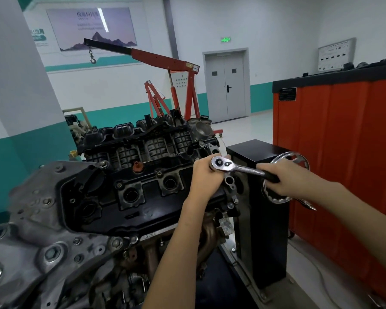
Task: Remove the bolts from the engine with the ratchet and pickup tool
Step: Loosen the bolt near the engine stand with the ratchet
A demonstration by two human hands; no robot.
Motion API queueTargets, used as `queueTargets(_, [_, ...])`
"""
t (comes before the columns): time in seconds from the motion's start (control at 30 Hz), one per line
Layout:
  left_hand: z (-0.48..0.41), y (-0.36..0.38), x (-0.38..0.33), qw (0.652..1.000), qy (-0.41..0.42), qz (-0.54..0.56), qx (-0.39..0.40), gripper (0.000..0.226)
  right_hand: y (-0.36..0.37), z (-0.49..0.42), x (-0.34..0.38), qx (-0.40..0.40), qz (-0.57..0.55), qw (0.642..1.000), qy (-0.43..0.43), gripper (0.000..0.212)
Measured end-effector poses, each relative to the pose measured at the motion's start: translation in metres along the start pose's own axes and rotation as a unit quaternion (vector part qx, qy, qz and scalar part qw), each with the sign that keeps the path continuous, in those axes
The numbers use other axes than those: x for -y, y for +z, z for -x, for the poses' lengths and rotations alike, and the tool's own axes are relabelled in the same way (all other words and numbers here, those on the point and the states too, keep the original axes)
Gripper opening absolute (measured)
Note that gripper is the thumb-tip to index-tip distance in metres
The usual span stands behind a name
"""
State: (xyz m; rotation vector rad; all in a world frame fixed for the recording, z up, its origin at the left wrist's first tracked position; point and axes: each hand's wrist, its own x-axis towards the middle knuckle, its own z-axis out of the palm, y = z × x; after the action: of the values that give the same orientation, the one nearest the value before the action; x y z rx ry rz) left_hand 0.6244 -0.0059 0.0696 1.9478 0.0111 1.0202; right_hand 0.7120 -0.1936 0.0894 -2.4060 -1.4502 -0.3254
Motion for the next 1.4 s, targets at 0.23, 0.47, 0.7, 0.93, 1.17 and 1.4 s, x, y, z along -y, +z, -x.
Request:
queueTargets(0.23, [0.000, 0.011, -0.001, 0.992, -0.058, 0.056, -0.100, 0.052, 0.077, 0.035, 0.084, -0.068, -0.353, 0.925, 0.123, 0.025])
queueTargets(0.47, [-0.002, 0.001, 0.000, 0.994, -0.065, 0.052, -0.076, 0.054, 0.086, 0.032, 0.100, -0.088, -0.381, 0.915, 0.099, 0.019])
queueTargets(0.7, [-0.003, -0.008, 0.001, 0.999, -0.025, 0.016, 0.028, 0.041, 0.000, -0.006, 0.007, 0.020, -0.043, 0.999, 0.006, 0.030])
queueTargets(0.93, [0.001, 0.004, 0.000, 0.995, -0.037, 0.074, -0.051, 0.049, 0.067, 0.037, 0.076, -0.028, -0.338, 0.937, 0.079, 0.018])
queueTargets(1.17, [0.001, 0.004, 0.001, 0.997, -0.031, 0.056, -0.031, 0.052, 0.077, 0.032, 0.095, 0.070, -0.563, 0.814, 0.126, 0.017])
queueTargets(1.4, [-0.006, -0.007, 0.004, 0.999, -0.033, 0.001, 0.023, 0.042, -0.002, -0.011, 0.011, -0.006, -0.057, 0.994, 0.096, 0.025])
